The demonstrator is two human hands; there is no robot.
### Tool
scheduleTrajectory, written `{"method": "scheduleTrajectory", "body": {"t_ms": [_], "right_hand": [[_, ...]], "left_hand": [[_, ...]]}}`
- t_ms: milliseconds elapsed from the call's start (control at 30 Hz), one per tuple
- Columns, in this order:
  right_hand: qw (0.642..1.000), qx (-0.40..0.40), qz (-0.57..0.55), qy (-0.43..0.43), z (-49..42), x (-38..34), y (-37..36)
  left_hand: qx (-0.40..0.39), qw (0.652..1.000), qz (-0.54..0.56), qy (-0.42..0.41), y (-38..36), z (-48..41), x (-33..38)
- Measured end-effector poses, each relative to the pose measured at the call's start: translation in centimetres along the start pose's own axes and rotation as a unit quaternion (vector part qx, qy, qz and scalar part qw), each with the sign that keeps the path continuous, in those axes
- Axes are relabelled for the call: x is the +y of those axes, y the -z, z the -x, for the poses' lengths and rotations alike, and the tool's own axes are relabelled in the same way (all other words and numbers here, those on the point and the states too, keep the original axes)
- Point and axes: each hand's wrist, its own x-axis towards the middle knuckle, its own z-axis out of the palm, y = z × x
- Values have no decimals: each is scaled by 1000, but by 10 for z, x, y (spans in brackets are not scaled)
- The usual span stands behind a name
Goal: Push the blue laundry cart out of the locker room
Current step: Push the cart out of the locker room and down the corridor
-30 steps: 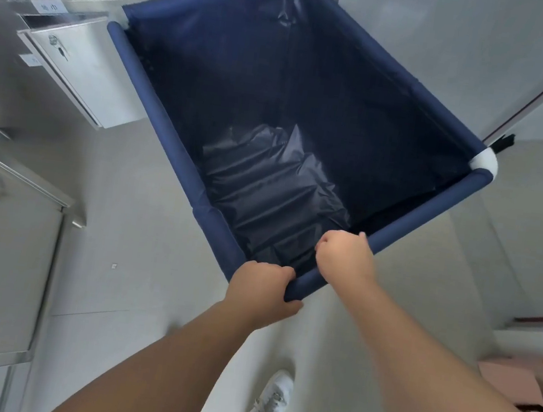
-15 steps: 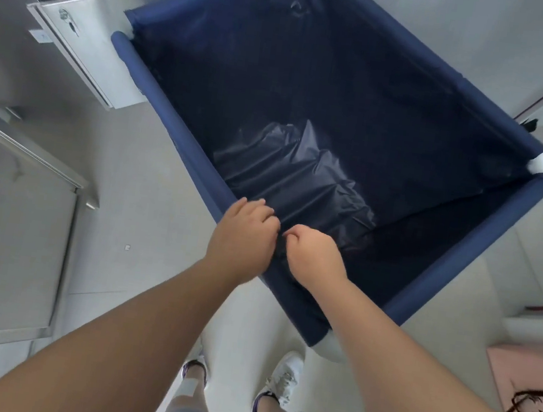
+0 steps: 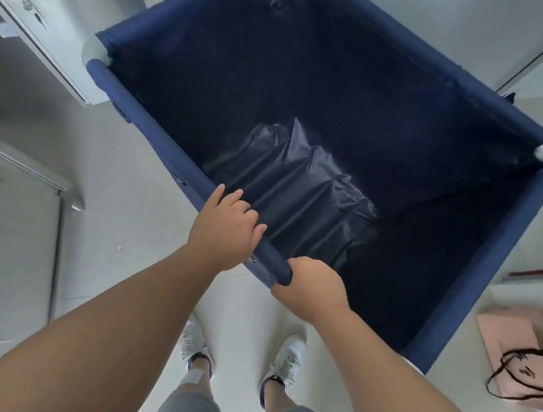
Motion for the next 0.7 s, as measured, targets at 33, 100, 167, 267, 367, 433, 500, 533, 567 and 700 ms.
{"method": "scheduleTrajectory", "body": {"t_ms": [33,100,167,267,367,433,500,533,567,700], "right_hand": [[1000,-11,4,-8,4,3,0],[999,-27,14,-21,9,7,-2],[999,-17,9,-27,9,5,-4],[999,16,-6,-34,-2,-13,-8],[998,26,-7,-58,-17,-40,-19],[995,49,9,-81,-22,-49,-27],[992,59,35,-110,-23,-51,-31],[990,59,44,-120,-22,-51,-31],[989,57,51,-124,-21,-51,-31],[985,62,62,-145,-12,-52,-28]], "left_hand": [[-10,1000,-7,-3,-1,-1,-3],[-28,999,-19,-15,-2,-5,-8],[-35,999,-25,-34,-4,-7,-11],[-37,997,-37,-58,-5,-10,-18],[-24,997,-30,-63,-6,-13,-30],[-18,997,-29,-73,-10,-17,-39],[-15,996,-33,-81,-14,-20,-48],[-12,996,-34,-83,-15,-22,-54],[-6,996,-36,-85,-15,-23,-60],[23,994,-51,-99,-12,-25,-83]]}}
